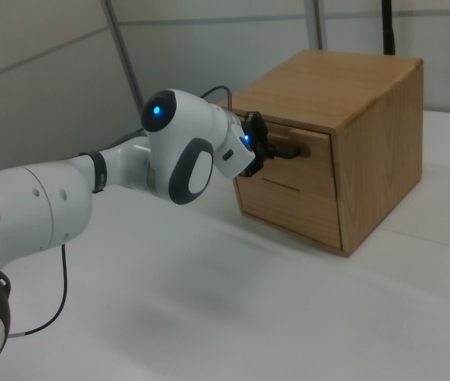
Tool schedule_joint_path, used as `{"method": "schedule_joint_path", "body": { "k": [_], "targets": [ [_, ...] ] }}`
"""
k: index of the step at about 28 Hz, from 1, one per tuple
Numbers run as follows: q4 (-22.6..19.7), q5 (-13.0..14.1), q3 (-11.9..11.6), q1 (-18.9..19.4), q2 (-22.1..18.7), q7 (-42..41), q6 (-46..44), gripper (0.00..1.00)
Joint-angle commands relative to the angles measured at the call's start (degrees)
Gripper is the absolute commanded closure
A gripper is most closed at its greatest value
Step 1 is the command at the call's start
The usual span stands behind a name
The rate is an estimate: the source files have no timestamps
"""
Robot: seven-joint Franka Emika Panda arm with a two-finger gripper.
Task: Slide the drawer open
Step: 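Hook the gripper on the handle and pull the drawer outward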
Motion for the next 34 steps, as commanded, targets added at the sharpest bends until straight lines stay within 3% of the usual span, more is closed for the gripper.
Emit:
{"method": "schedule_joint_path", "body": {
  "k": [1, 17, 27, 31, 33, 34],
  "targets": [
    [-2.0, -0.4, 0.4, -0.8, -6.9, -1.2, -5.9, 1.0],
    [-3.6, -0.1, 0.4, -1.8, -14.7, -2.2, -33.6, 1.0],
    [-3.6, 0.3, 0.4, -2.0, -17.1, -5.6, -44.7, 1.0],
    [-3.5, 0.6, 0.4, -2.1, -17.1, -5.5, -44.6, 1.0],
    [-3.0, 1.1, 0.4, -2.6, -17.0, -5.5, -44.1, 0.85],
    [-3.0, 1.3, 0.4, -2.6, -16.9, -5.5, -43.6, 0.72]
  ]
}}
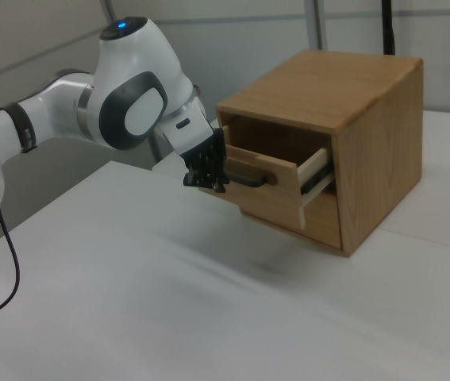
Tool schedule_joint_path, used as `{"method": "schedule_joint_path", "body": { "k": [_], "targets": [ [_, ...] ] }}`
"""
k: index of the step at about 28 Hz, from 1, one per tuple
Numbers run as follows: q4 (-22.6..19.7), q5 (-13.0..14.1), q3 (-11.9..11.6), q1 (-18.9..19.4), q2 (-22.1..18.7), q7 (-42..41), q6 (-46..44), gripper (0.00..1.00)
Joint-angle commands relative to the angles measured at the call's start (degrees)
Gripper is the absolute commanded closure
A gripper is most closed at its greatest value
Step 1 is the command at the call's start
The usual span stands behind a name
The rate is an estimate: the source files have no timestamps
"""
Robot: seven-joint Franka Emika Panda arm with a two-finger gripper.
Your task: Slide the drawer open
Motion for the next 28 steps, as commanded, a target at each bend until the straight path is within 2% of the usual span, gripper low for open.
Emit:
{"method": "schedule_joint_path", "body": {
  "k": [1, 3, 12, 21, 28],
  "targets": [
    [-1.4, 1.4, 0.4, -1.1, -1.2, -1.6, 1.4, 0.52],
    [-1.5, 1.2, 0.4, -1.0, -1.0, -1.2, 4.8, 0.01],
    [-1.6, 0.5, 0.9, -0.4, 0.4, -1.8, 7.7, 0.0],
    [-1.5, -1.3, 1.3, -0.3, 4.0, -1.6, 8.0, 0.0],
    [-1.5, -2.2, 1.3, -0.2, 4.7, -1.7, 13.3, 0.0]
  ]
}}
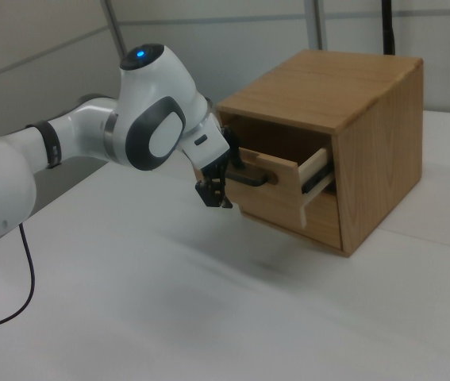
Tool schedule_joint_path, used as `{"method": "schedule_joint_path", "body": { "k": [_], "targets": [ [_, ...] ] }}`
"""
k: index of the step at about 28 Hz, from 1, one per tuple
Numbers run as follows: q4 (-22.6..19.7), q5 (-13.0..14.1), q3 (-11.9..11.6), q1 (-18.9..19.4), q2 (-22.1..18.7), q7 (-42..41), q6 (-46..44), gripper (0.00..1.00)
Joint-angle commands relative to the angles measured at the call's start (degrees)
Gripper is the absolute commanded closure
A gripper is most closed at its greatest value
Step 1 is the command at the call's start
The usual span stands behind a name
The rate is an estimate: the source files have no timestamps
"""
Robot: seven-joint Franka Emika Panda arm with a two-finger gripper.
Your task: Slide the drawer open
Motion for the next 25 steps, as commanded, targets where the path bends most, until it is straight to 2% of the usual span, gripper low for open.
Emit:
{"method": "schedule_joint_path", "body": {
  "k": [1, 5, 6, 10, 11, 12, 19, 25],
  "targets": [
    [-0.6, -1.5, 0.2, 0.0, -0.3, -1.0, 2.6, 0.01],
    [-0.8, -2.8, 0.5, 0.0, 0.0, -1.1, 2.6, 0.31],
    [-0.9, -3.4, 1.2, 0.0, 0.0, -1.1, 2.5, 0.51],
    [-1.0, -3.7, 1.5, 0.0, 0.0, -1.1, 2.4, 0.78],
    [-1.0, -3.7, 1.5, 0.0, 0.0, -1.1, 2.4, 0.95],
    [-1.0, -3.8, 1.5, 0.0, -0.1, -1.1, 2.3, 1.0],
    [-1.1, -3.8, 1.5, 0.0, -1.0, -1.2, 1.4, 1.0],
    [-1.1, -3.7, 1.5, -0.1, -3.3, -1.2, -5.2, 1.0]
  ]
}}
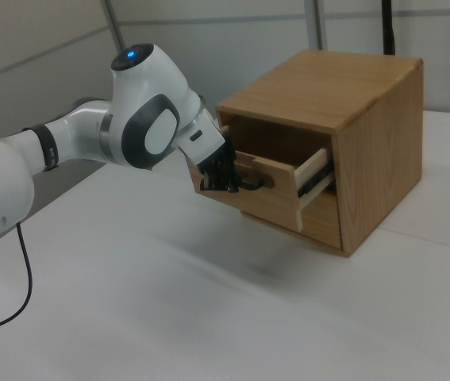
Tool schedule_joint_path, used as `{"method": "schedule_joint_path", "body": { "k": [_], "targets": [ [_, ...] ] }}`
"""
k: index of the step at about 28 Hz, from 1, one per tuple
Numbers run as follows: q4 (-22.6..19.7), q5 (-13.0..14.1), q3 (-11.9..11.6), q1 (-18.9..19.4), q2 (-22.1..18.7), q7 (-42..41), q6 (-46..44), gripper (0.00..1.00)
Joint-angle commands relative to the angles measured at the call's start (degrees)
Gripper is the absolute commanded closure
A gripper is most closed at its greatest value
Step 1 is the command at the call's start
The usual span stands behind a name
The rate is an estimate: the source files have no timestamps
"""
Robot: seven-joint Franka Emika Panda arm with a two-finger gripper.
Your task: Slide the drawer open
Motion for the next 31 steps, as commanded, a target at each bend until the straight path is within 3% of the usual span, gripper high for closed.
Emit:
{"method": "schedule_joint_path", "body": {
  "k": [1, 14, 26, 28, 29, 31],
  "targets": [
    [-1.2, -0.6, 0.3, -0.4, -4.1, -1.0, -8.0, 1.0],
    [-1.1, 0.2, 0.3, -0.6, -9.2, -0.9, -26.0, 1.0],
    [0.2, 0.3, 0.2, -1.0, -9.3, -1.0, -25.6, 1.0],
    [0.9, 0.3, 0.2, -1.0, -9.3, -2.0, -25.3, 0.81],
    [1.2, 0.3, 0.1, -1.0, -9.3, -5.0, -25.0, 0.5],
    [1.8, 0.3, 0.1, -0.9, -9.3, -9.5, -25.0, 0.27]
  ]
}}
